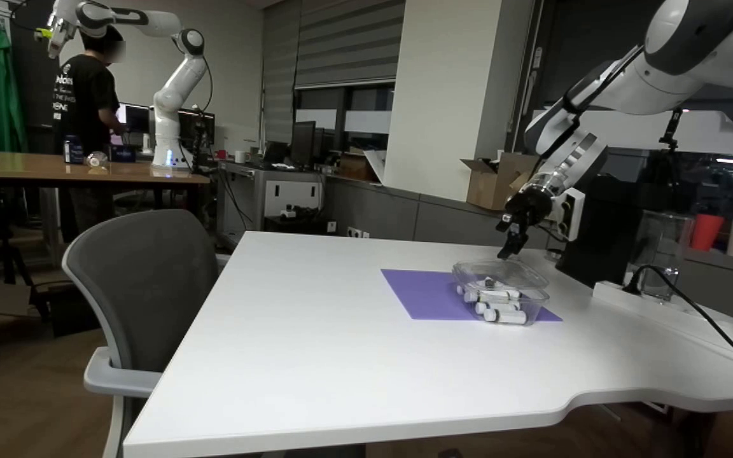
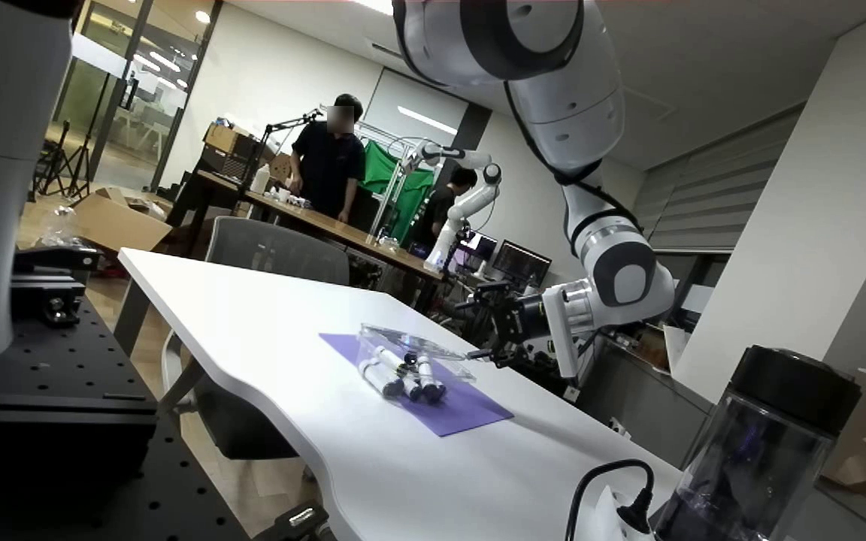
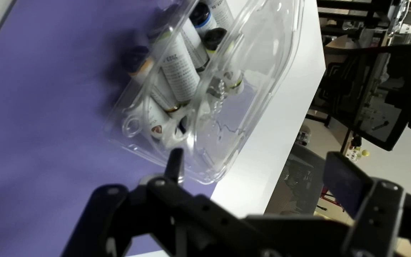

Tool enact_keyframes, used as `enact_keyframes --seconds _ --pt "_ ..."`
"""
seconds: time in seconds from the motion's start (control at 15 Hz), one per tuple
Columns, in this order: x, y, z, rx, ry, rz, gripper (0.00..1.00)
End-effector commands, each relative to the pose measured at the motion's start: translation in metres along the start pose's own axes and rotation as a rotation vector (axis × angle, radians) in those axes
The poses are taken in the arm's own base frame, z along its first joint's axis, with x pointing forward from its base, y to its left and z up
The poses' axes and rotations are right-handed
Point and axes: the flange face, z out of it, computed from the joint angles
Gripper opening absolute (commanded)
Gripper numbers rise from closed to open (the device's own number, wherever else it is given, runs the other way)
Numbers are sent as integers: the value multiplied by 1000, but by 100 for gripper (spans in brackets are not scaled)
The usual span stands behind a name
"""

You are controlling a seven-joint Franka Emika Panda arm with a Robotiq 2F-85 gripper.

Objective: Open the clear container

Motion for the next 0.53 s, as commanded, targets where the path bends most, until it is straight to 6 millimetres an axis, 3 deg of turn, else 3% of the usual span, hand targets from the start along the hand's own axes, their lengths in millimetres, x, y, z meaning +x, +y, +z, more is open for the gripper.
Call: enact_keyframes --seconds 0.0,0.47 --pt "-4 -16 -13 90 -39 63 100" --pt "-21 -45 -7 425 -123 124 100"
